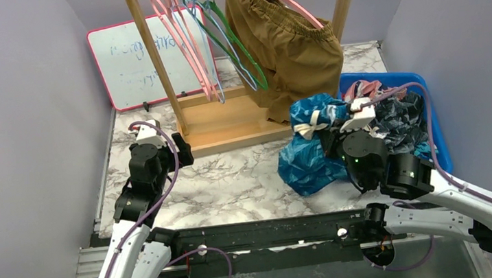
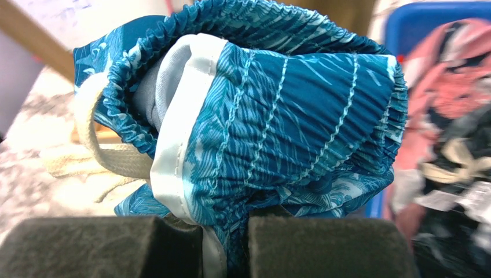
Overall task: Remove the shorts from the hanger
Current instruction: Pick up the shorts at the center of the board, then place the shorts in the basket.
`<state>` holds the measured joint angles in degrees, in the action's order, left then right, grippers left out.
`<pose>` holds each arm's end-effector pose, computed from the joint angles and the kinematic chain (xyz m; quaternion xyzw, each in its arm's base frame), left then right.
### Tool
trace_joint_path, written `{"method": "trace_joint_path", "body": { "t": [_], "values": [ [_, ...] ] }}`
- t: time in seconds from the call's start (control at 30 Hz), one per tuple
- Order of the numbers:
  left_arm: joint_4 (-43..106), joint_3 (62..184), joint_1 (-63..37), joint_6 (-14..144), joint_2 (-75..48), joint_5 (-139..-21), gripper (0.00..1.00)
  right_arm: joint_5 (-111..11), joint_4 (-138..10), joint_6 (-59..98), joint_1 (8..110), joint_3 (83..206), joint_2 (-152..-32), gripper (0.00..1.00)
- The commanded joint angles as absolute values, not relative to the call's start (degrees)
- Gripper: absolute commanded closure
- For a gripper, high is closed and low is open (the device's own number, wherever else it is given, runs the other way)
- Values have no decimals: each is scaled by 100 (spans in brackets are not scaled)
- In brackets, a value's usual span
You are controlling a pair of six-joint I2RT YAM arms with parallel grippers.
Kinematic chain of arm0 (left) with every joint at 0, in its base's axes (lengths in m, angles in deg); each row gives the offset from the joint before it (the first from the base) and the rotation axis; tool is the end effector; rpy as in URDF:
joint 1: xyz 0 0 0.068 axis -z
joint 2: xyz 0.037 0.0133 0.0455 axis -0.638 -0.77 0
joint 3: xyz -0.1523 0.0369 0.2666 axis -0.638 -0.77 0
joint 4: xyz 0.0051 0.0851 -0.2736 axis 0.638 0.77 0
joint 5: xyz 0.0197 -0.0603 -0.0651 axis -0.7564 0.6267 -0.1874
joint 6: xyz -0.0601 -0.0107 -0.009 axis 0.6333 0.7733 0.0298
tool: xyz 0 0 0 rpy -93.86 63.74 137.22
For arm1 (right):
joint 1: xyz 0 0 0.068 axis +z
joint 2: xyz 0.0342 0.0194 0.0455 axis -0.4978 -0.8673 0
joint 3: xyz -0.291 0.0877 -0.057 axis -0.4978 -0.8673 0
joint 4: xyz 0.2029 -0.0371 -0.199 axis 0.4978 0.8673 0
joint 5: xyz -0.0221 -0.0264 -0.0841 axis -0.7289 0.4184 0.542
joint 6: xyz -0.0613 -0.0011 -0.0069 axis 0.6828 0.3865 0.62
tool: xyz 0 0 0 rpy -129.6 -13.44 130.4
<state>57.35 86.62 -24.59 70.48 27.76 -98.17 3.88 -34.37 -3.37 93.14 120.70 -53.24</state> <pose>0.1491 -0.0318 0.3057 -0.0658 0.8255 -0.0870 0.5537 0.0996 0.1229 0.3819 -0.0046 0.7897 0.1551 0.5936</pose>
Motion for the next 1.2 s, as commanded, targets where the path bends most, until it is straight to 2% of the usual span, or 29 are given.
{"method": "trace_joint_path", "body": {
  "t": [0.0,0.2,0.43,0.63,0.77,1.0,1.07,1.17],
  "values": [
    [5662,8642,-2499,7030,2851,-9708,1,2030,-2673,-85,9305,12666,-5300,99],
    [5650,8642,-2497,7026,2835,-9701,1,3467,-3157,875,9305,12823,-5463,99],
    [5638,8635,-2497,7021,2807,-9645,1,3185,-5810,3628,9241,12262,-5135,99],
    [5635,8633,-2497,7021,2806,-9602,1,3351,-5508,3548,9154,12506,-4664,99],
    [5632,8626,-2498,7021,2817,-9568,1,3188,-5832,4194,9151,12356,-4472,99],
    [5632,8625,-2508,7013,2807,-9589,1,2799,-5669,4210,9049,12282,-5397,99],
    [5634,8625,-2507,7013,2802,-9584,1,2495,-5485,3752,8650,12317,-5557,99],
    [5629,8623,-2506,7013,2793,-9567,1,1300,-5237,3274,7317,12340,-5646,99]
  ]
}}
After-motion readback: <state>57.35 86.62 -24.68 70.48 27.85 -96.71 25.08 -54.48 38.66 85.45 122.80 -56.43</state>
